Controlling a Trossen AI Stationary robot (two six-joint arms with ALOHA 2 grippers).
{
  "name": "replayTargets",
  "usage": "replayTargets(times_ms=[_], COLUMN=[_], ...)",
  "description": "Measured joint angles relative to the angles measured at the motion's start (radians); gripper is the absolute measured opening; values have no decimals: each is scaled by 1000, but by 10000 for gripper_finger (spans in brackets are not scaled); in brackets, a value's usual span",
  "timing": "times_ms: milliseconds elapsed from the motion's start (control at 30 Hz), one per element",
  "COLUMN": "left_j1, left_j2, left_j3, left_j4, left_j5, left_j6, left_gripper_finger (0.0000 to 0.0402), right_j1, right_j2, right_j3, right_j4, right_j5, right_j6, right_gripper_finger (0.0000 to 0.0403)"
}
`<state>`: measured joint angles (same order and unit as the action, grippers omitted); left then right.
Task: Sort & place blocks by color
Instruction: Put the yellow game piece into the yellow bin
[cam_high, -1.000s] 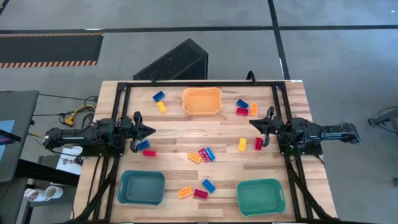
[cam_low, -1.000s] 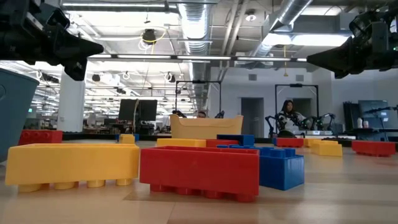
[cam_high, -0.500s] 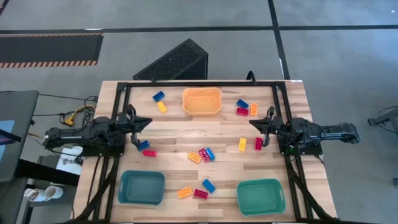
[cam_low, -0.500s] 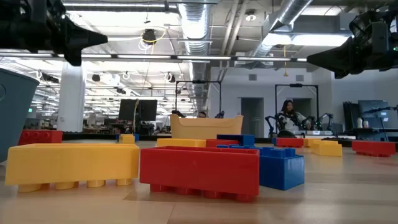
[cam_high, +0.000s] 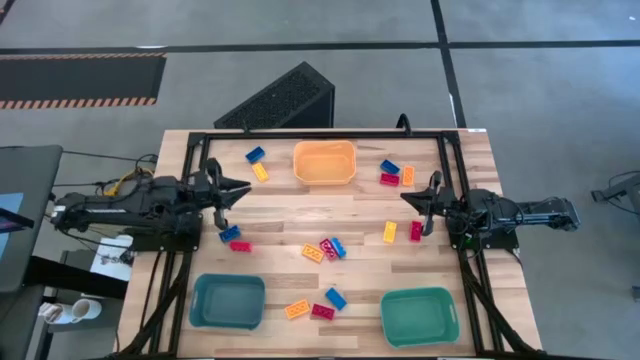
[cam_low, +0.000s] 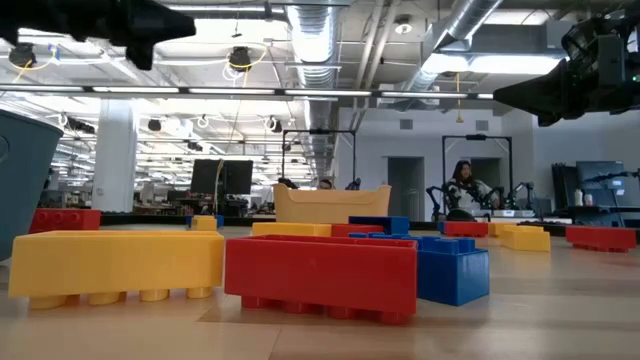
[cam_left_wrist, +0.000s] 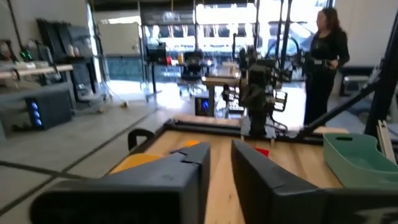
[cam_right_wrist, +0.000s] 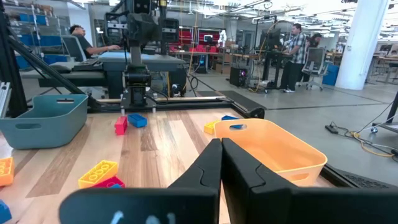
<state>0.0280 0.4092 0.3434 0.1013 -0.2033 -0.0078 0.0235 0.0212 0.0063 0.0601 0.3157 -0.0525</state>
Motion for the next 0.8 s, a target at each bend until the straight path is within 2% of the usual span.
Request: replayTargets(times_ms=[167,300,400,467,600,800], left_j1=[-1,0,6,24,85,173], left_j2=[135,233,315,375,499,648], left_j3=[81,185,283,348,440,489], left_j4=[-3,-121,-312,-431,-572,-580], left_j5=[-25,-201,-335,-385,-410,-403], left_j6=[-43,-161,-253,-317,-426,-500], left_gripper_finger=[131,173,194,203,210,210], right_j1=[0,0,0,0,0,0], right_j2=[0,0,0,0,0,0], right_j3=[0,0,0,0,0,0], right_j4=[0,0,0,0,0,0], right_j5=[0,0,0,0,0,0], right_j6=[0,0,0,0,0,0], right_gripper_finger=[28,27,27,28,29,27])
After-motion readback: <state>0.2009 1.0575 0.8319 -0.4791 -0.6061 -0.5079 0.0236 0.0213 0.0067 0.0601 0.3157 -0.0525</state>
